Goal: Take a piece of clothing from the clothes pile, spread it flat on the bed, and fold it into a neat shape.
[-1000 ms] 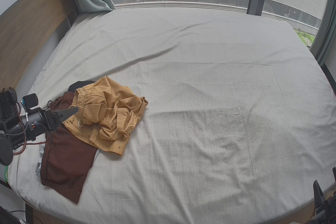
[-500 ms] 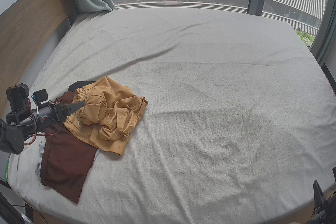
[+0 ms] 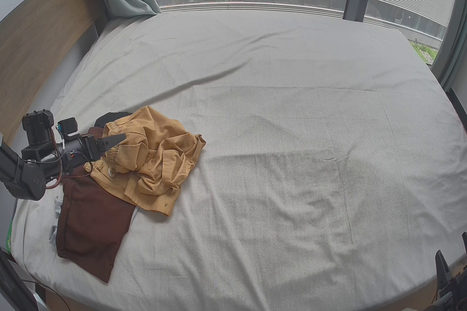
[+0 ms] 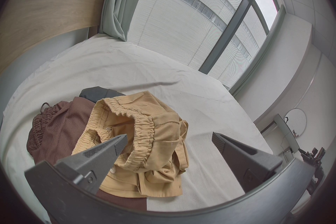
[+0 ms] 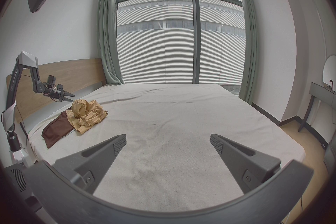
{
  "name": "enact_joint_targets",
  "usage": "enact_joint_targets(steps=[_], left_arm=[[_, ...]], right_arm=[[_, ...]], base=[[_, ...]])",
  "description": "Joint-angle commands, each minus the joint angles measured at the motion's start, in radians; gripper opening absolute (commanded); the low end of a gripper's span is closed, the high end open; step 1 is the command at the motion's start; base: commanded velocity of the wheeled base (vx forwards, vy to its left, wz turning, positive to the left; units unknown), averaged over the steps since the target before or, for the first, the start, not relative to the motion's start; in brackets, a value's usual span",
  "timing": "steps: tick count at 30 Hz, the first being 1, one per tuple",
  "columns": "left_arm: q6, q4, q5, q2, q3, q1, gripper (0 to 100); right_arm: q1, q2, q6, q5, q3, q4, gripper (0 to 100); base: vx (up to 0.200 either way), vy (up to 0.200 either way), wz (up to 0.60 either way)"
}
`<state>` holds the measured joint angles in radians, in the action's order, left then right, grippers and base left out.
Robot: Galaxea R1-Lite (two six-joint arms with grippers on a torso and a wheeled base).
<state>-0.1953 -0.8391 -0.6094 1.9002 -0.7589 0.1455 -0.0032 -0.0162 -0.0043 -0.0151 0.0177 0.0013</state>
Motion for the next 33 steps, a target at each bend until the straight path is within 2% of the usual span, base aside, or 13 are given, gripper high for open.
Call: enact_joint_targets(steps=[1, 14, 29, 30, 33], left_arm=[[0.001, 0.000, -0.001, 0.042, -0.030, -0.001, 100], [0.001, -0.009, -0.006, 0.105, -0.072, -0.044, 100], [-0.009, -0.123, -0.010, 0.178, -0.074, -0.069, 100], [-0.010, -0.129, -0.010, 0.181, -0.074, -0.069, 0], [-0.010, -0.140, -0.009, 0.192, -0.079, -0.067, 0]], right_arm=[[0.000, 0.016, 0.000, 0.000, -0.018, 0.000, 100], [0.000, 0.016, 0.001, 0.000, -0.018, 0.000, 100], [0.000, 0.016, 0.001, 0.000, -0.018, 0.000, 100], [0.000, 0.016, 0.001, 0.000, -0.018, 0.000, 100], [0.000, 0.016, 0.001, 0.000, -0.018, 0.000, 100]], base=[[0.000, 0.000, 0.00], [0.000, 0.000, 0.00], [0.000, 0.000, 0.00], [0.000, 0.000, 0.00], [0.000, 0.000, 0.00]])
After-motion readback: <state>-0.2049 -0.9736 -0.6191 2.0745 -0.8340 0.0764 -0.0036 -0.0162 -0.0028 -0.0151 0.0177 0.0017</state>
